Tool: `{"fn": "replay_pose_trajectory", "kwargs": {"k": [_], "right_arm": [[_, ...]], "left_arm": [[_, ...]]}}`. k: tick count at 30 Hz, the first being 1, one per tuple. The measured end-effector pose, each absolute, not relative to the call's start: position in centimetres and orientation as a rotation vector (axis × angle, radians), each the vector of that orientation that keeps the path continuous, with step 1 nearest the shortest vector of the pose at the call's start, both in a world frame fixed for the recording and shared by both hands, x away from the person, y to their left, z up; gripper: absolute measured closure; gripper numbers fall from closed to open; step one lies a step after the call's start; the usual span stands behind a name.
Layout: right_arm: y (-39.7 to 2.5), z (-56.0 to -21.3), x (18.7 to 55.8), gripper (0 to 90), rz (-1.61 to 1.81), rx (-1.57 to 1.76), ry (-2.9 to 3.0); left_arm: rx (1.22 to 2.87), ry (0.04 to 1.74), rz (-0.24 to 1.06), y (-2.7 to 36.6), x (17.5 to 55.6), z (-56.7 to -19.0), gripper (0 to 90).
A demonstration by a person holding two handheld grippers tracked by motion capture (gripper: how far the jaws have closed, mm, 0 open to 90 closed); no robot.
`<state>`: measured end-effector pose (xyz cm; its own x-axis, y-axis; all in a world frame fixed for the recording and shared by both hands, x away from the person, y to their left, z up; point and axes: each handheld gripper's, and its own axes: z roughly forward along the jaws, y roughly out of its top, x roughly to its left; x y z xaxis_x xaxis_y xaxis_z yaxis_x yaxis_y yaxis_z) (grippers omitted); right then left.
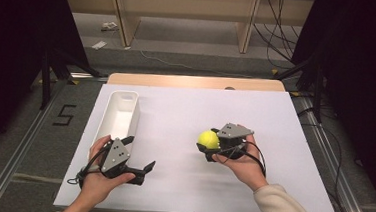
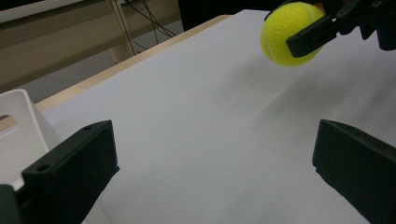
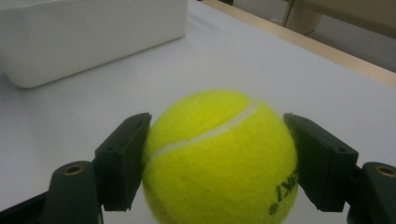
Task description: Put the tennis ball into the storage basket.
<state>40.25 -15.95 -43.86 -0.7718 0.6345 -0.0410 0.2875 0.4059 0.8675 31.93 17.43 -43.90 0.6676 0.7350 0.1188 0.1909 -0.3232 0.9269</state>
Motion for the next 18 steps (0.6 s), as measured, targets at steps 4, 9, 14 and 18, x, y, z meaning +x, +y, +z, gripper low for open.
{"fn": "replay_pose_trajectory", "kwargs": {"k": [4, 9, 14, 18], "right_arm": [[-15.86, -43.78, 40.29, 26.9, 1.319, 0.795, 2.300], [-15.77, -43.66, 40.36, 26.9, 1.325, 0.795, 2.297], [-15.67, -43.58, 40.38, 26.9, 1.327, 0.794, 2.296], [-15.58, -43.47, 40.42, 26.9, 1.333, 0.795, 2.293]], "left_arm": [[1.856, 0.731, 0.665, 17.43, 31.93, -43.91, 0.0], [1.856, 0.731, 0.663, 17.43, 31.94, -43.92, 0.0], [1.857, 0.730, 0.663, 17.40, 31.93, -43.93, 0.0], [1.859, 0.730, 0.664, 17.42, 31.94, -43.94, 0.0]]}}
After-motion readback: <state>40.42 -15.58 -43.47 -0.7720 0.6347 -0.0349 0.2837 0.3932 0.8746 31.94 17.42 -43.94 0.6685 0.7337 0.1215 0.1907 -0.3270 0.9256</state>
